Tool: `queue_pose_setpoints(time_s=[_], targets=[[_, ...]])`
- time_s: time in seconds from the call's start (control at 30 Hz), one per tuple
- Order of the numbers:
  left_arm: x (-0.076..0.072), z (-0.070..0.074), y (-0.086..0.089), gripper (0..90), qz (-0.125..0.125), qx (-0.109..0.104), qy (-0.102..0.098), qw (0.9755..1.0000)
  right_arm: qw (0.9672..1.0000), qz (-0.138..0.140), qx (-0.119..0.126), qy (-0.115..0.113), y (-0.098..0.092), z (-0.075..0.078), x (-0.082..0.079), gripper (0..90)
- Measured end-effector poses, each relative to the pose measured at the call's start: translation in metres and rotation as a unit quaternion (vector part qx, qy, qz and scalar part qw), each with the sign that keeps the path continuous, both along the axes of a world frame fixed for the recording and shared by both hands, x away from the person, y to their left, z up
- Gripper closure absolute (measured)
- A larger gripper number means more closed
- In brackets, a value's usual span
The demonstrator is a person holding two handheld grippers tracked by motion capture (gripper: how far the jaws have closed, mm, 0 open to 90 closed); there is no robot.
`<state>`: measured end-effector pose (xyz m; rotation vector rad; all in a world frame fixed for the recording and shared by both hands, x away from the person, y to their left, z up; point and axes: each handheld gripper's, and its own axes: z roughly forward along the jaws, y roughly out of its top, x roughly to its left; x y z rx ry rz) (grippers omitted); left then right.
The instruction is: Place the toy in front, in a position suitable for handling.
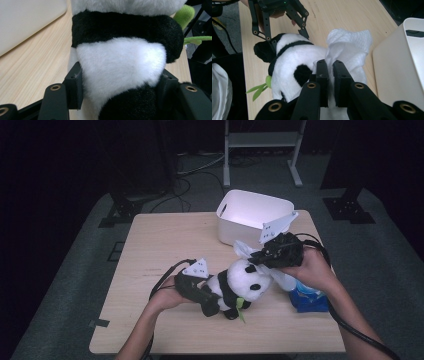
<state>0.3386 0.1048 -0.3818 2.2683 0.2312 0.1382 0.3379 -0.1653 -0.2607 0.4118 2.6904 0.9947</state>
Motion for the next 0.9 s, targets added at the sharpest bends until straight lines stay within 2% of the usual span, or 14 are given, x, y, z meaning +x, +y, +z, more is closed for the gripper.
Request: queue_pose_setpoints(time_s=[0.37,0.63,0.77,0.9], targets=[[-0.002,0.003,-0.001,37.6,-0.005,0.010,-0.003,0.9999,0.9997,0.020,0.004,0.012,0.011,-0.002,-0.004,83.3],[-0.004,0.007,-0.001,37.4,-0.007,0.017,-0.001,0.9998,0.9987,0.046,-0.001,0.021,0.023,-0.008,-0.007,83.3],[-0.003,0.006,0.000,37.3,-0.006,0.014,0.003,0.9999,0.9987,0.043,-0.003,0.028,0.022,-0.013,-0.004,83.3],[-0.003,0.007,0.000,37.2,-0.003,0.010,0.007,0.9999,0.9986,0.027,-0.025,0.038,0.018,-0.021,0.000,83.3]])
